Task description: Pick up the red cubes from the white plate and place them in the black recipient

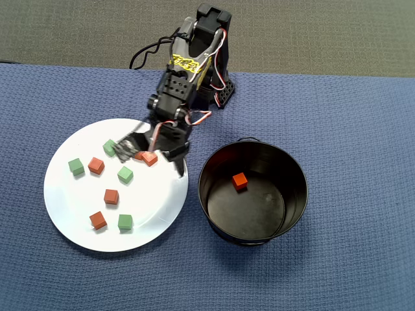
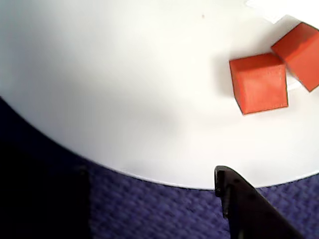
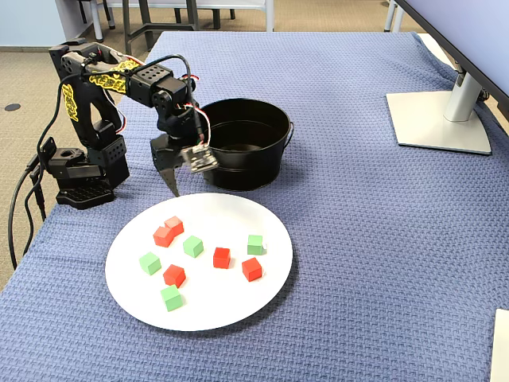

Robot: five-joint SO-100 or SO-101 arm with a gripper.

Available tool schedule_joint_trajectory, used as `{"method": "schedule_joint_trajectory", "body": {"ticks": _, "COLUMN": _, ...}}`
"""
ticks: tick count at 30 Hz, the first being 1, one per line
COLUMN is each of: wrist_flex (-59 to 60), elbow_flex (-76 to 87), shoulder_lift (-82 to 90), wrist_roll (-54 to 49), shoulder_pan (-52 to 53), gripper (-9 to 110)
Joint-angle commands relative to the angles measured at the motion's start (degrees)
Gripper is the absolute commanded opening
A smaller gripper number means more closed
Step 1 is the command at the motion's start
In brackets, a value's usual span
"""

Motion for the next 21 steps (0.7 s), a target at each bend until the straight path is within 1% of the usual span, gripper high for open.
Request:
{"method": "schedule_joint_trajectory", "body": {"ticks": 1, "wrist_flex": 4.13, "elbow_flex": 1.67, "shoulder_lift": 4.83, "wrist_roll": -11.87, "shoulder_pan": -1.32, "gripper": 25}}
{"method": "schedule_joint_trajectory", "body": {"ticks": 3, "wrist_flex": 5.98, "elbow_flex": 2.64, "shoulder_lift": 5.8, "wrist_roll": -16.7, "shoulder_pan": -0.88, "gripper": 25}}
{"method": "schedule_joint_trajectory", "body": {"ticks": 8, "wrist_flex": 6.86, "elbow_flex": 5.19, "shoulder_lift": 6.94, "wrist_roll": -23.03, "shoulder_pan": 1.41, "gripper": 24}}
{"method": "schedule_joint_trajectory", "body": {"ticks": 21, "wrist_flex": -0.26, "elbow_flex": 6.06, "shoulder_lift": 1.49, "wrist_roll": -28.83, "shoulder_pan": 10.72, "gripper": 22}}
